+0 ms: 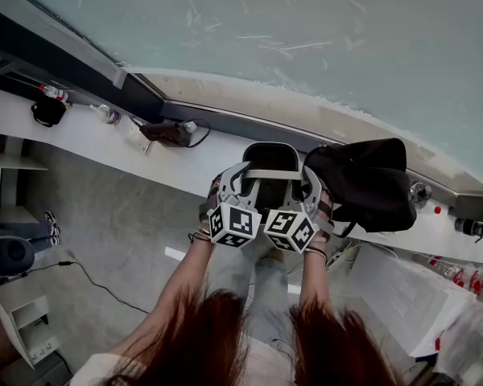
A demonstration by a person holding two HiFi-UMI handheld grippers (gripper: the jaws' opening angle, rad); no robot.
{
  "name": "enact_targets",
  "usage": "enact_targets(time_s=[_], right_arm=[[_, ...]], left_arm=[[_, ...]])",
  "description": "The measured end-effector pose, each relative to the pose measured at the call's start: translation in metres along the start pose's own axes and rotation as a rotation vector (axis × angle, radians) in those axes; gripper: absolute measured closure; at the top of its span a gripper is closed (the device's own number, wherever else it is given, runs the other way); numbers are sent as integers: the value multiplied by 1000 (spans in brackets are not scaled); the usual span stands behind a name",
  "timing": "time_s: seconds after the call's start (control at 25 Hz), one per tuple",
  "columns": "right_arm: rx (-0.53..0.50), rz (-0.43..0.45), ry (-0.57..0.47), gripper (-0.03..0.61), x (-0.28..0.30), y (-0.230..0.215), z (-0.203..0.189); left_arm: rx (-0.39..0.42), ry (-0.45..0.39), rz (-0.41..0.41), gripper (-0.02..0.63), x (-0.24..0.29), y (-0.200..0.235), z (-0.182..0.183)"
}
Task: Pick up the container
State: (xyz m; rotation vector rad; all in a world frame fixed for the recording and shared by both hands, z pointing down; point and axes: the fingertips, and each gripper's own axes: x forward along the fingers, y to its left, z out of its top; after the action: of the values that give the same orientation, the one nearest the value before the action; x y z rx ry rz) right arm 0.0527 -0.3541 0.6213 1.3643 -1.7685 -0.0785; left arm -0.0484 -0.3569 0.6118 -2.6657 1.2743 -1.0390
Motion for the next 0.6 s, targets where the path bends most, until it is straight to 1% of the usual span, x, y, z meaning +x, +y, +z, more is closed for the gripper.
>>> enact_targets(time_s=[0.2, 0.6], right_arm=[[15, -13, -25, 468, -19, -9, 6], [5, -18, -82, 466, -55, -21, 17]], left_arm=[[6, -18, 21, 509, -16, -1, 15], [-2, -37, 64, 509, -50, -10, 36]])
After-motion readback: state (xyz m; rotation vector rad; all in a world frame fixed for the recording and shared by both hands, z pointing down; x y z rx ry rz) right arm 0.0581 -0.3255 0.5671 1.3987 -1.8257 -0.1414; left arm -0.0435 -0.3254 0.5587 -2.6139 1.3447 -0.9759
